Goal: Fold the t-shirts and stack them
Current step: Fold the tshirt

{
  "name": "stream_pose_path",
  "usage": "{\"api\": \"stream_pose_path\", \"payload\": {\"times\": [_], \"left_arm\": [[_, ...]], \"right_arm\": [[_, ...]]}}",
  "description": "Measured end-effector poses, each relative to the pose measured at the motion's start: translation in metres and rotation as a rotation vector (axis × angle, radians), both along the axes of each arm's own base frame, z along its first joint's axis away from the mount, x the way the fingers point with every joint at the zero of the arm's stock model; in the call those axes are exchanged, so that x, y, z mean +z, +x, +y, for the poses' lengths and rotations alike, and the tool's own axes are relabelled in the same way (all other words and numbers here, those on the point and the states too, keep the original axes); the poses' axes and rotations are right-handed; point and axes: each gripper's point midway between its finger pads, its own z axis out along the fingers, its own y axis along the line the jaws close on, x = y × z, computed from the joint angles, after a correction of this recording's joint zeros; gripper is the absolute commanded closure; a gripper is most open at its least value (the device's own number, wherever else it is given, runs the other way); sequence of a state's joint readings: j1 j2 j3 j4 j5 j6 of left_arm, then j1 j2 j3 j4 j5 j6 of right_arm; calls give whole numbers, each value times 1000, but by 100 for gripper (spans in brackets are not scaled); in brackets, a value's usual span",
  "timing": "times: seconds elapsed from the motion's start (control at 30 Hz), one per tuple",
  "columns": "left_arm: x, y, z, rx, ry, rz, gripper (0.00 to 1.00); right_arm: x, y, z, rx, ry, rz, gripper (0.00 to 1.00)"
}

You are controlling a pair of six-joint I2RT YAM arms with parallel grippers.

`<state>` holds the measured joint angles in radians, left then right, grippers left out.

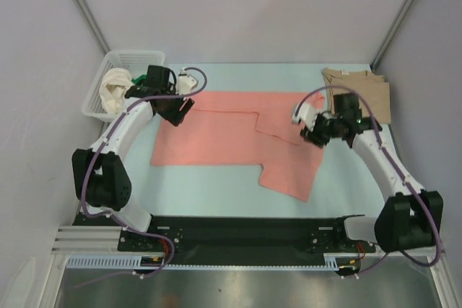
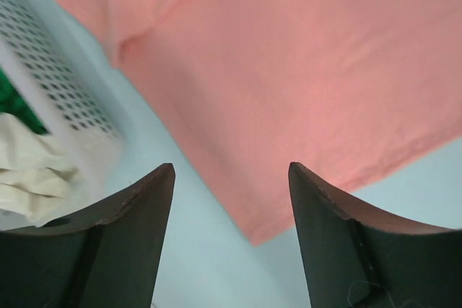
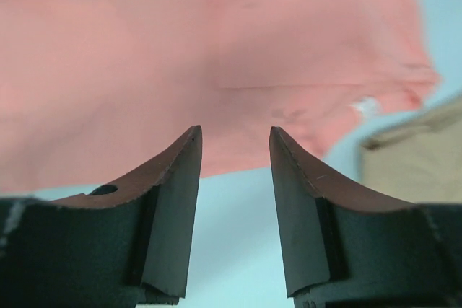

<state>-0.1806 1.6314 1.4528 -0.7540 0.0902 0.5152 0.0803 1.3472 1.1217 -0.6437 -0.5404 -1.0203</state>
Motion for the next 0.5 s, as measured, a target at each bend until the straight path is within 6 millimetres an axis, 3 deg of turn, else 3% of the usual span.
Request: {"api": "stream_pose_path", "payload": {"times": [0.07, 0.2, 0.4, 0.5], "left_arm": [[-17, -19, 1, -1, -6, 55, 30], [-55, -56, 7, 1, 11, 165, 32], [-81, -92, 17, -3, 43, 224, 34], [-94, -112, 26, -5, 74, 247, 34]], "right_arm": [[-27, -44, 15, 113, -45, 42, 52], [-68, -111, 27, 239, -106, 143, 51], [-64, -145, 46, 355, -150, 102, 51], [-76, -159, 44, 384, -184, 99, 50]]}}
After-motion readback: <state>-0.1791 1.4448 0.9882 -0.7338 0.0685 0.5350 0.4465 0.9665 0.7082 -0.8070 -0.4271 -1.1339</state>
